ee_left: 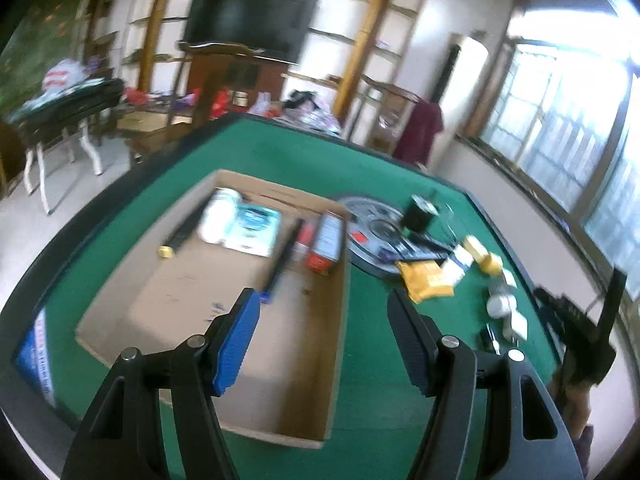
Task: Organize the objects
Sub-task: 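Grasp the black tube with the gold band using the left tool, then grasp the white plug charger with the right tool while the left holds the tube, then carry the tube and charger into the tray and open both tools, then withdraw both tools from the tray back over the table, then grasp the yellow padded envelope with the left tool, then grasp the red-labelled white medicine bottle with the right tool while the left holds the envelope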
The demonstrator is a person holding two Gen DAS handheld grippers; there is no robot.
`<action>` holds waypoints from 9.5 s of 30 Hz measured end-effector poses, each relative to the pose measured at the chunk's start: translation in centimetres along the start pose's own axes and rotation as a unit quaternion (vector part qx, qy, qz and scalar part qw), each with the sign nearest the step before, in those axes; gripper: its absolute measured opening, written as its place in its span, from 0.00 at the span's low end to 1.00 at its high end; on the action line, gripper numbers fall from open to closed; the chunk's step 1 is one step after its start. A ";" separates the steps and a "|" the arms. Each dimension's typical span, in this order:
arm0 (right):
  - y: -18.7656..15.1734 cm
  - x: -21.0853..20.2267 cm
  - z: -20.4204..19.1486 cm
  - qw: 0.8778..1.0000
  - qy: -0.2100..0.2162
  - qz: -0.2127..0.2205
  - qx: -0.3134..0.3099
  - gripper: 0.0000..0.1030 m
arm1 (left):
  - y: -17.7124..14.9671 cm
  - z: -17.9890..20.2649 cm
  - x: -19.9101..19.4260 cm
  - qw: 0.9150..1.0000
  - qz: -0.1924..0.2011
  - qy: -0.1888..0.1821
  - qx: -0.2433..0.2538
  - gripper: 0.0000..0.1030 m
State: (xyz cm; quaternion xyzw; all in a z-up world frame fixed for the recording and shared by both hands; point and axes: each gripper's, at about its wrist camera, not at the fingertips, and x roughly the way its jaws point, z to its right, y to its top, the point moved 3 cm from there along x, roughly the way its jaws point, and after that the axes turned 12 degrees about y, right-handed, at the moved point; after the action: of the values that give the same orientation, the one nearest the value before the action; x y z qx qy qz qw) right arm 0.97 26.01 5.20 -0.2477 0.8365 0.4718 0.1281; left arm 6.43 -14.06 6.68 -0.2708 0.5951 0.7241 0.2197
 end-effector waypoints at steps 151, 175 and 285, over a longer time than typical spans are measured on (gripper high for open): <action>-15.3 16.9 -28.5 0.939 -0.041 -0.272 -0.206 0.42 | 4.9 -13.4 9.0 0.991 -0.073 -0.061 -0.091 0.56; -9.5 8.8 -20.9 0.976 -0.015 -0.165 -0.139 0.50 | 2.7 -6.2 3.7 0.990 -0.084 -0.111 -0.008 0.59; -1.5 7.4 0.1 0.979 0.117 -0.164 0.025 0.58 | -2.1 10.3 5.0 0.980 -0.116 -0.127 0.103 0.38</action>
State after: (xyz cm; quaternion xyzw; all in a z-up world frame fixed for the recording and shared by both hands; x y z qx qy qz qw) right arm -4.50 23.25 0.73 -0.4314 0.8053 0.3912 0.1108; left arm 2.61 -3.60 3.33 -0.2192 0.5983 0.6568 0.4031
